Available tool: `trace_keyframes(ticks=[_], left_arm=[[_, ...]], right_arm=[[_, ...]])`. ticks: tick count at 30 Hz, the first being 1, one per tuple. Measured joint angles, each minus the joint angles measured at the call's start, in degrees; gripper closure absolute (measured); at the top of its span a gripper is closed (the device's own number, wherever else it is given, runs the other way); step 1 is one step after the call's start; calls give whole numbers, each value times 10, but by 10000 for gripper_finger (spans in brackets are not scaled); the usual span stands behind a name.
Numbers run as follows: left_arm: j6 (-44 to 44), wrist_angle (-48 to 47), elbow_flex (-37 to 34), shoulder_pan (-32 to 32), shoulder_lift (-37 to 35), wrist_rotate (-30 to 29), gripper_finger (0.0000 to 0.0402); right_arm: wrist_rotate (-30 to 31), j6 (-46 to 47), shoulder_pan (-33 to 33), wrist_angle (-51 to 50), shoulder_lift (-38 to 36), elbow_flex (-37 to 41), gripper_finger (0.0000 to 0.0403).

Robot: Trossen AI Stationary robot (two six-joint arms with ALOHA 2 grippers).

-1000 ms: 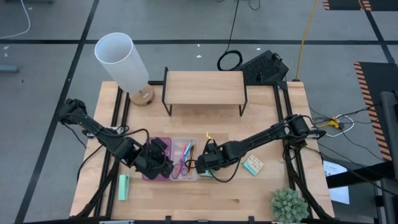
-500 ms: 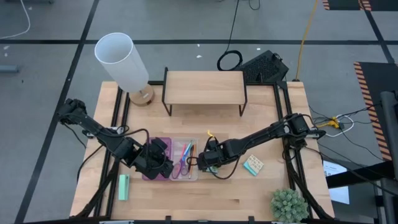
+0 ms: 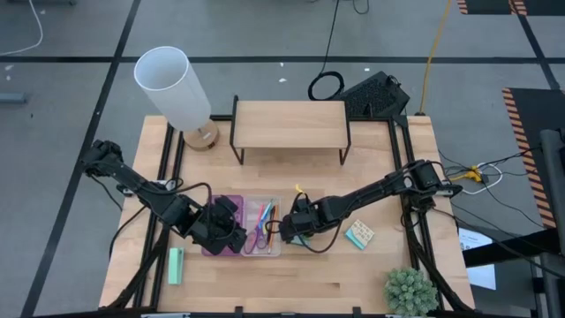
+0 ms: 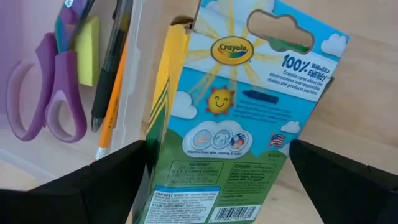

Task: Pack school essentials
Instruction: Put the crayon box into the violet supply box

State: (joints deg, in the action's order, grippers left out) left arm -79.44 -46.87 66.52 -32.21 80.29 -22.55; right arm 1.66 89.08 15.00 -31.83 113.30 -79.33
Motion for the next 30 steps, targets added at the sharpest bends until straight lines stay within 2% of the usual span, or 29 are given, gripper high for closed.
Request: trace_keyframes(ticks=[7,14,26,30], left_arm=[[0,3,0,0,0,0,241],[-2,4,0,0,0,1,241],[-2,4,0,0,0,1,241],[-6,4,0,0,0,1,241]], right_arm=[[-26,11,0,-5,-8,1,7],[-40,-29,-8,-75,-30,3,7],[-52,-37,-11,-51,-35,3,3],[-80,-33,-14,-33,-37,2,3]])
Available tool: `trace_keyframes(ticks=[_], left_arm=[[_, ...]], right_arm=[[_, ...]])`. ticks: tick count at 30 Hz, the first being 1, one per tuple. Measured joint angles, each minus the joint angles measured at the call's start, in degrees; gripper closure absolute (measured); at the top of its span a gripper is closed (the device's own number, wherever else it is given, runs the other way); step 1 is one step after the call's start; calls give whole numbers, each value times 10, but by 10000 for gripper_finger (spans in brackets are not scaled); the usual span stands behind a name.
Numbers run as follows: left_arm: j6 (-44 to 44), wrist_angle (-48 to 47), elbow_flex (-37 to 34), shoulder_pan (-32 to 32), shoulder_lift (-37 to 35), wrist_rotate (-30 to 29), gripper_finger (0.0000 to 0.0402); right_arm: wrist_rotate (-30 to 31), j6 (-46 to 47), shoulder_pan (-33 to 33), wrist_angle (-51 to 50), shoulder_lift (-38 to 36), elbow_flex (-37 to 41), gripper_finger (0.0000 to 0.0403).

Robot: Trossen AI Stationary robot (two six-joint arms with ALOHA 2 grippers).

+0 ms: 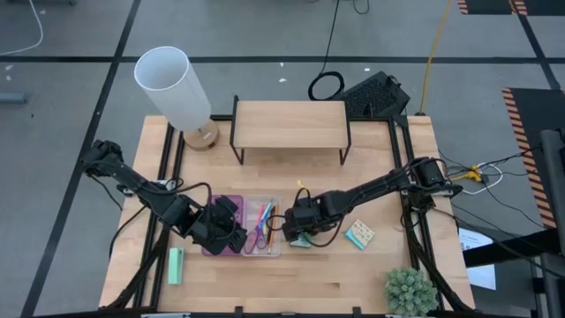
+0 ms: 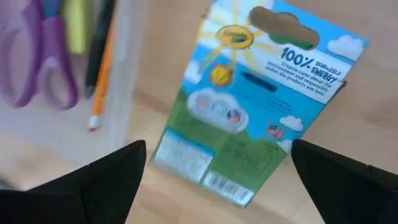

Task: Pack school essentials
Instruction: Put the crayon box into the violet supply box

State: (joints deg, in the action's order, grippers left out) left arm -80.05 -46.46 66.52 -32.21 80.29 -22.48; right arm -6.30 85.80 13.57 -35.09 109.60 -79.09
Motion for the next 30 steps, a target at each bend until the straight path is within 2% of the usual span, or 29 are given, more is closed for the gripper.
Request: trace_keyframes(ticks=[9,17,30], left_arm=[[-6,1,0,-2,0,0,241],[-16,1,0,-13,0,0,241],[-6,2,0,-20,0,15,241]], right_arm=[[-30,-32,-7,-7,-14,0,3],[-29,10,-3,-16,-16,-1,3],[64,109,-2,-28,-15,-1,3]])
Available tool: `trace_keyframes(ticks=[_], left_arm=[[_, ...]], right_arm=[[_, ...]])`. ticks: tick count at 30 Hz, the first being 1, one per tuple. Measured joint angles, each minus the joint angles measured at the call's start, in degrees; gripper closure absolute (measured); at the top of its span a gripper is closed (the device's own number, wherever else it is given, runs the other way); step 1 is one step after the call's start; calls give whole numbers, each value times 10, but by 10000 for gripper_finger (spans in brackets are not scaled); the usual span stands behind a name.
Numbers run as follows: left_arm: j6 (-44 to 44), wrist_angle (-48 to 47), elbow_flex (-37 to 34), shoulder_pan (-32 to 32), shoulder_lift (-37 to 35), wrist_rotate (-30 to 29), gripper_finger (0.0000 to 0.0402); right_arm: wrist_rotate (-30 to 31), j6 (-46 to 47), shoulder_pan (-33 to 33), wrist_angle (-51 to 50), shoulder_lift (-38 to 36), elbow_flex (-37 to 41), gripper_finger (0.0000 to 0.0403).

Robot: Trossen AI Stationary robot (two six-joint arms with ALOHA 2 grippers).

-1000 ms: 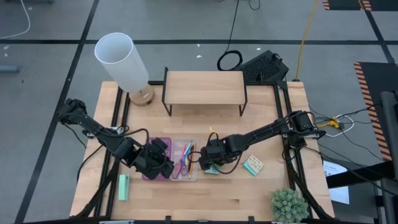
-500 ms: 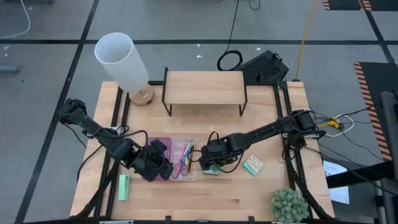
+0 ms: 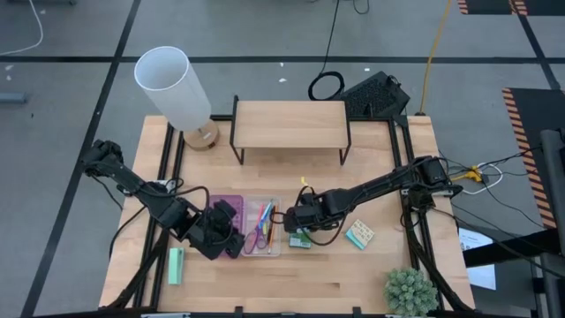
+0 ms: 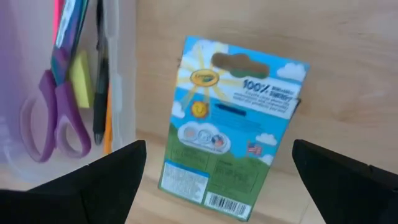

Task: Pack school essentials
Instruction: Put the crayon box into the violet supply box

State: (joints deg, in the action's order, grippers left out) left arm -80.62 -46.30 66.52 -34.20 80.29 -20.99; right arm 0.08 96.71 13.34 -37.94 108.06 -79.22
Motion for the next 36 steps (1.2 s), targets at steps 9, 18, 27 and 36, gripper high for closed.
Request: trace_keyframes(ticks=[9,18,27,36], left_arm=[[8,-1,0,0,0,19,241],[6,-1,0,0,0,21,241],[7,0,0,9,0,29,241],[7,0,0,11,0,29,241]], right_arm=[[-1,24,3,67,19,29,3],[-15,17,2,121,17,78,3],[-18,10,4,158,6,103,9],[12,56,6,171,-17,96,9]])
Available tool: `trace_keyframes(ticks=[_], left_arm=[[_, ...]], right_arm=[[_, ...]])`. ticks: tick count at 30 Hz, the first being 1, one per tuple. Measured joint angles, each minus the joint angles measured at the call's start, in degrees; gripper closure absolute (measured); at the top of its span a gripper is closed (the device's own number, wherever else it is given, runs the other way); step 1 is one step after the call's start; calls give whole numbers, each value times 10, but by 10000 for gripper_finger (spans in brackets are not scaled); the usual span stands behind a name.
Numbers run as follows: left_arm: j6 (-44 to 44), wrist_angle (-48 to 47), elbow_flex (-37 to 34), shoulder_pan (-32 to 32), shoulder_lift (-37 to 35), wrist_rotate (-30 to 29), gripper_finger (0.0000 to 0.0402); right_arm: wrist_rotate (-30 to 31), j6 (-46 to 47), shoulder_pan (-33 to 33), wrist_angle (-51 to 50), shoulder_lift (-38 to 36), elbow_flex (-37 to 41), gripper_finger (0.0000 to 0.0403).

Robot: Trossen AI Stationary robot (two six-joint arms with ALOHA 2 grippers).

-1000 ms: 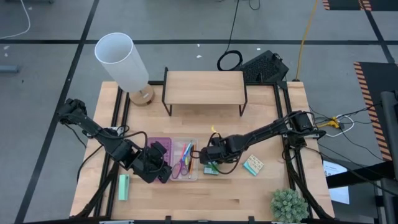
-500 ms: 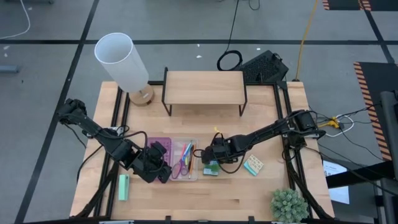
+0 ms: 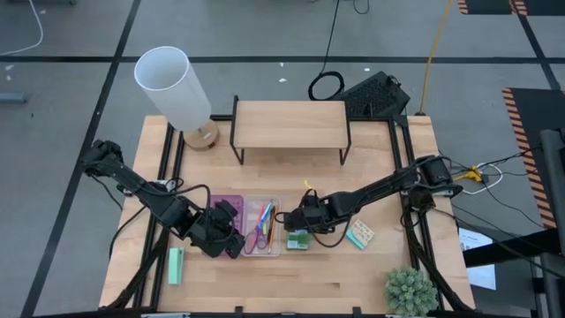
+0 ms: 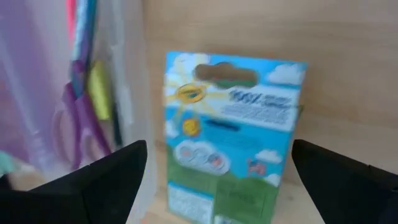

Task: Pack school essentials
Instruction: Put the crayon box into the violet supply box

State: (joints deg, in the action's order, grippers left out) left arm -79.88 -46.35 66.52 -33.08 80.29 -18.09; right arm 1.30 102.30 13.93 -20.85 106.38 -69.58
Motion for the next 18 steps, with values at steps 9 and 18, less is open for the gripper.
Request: trace_keyframes(ticks=[9,18], left_arm=[[0,-1,0,0,0,0,241],[0,-1,0,1,0,0,241]], right_arm=[[-11,-8,9,11,28,-1,10],[-36,-82,6,-80,18,-2,10]])
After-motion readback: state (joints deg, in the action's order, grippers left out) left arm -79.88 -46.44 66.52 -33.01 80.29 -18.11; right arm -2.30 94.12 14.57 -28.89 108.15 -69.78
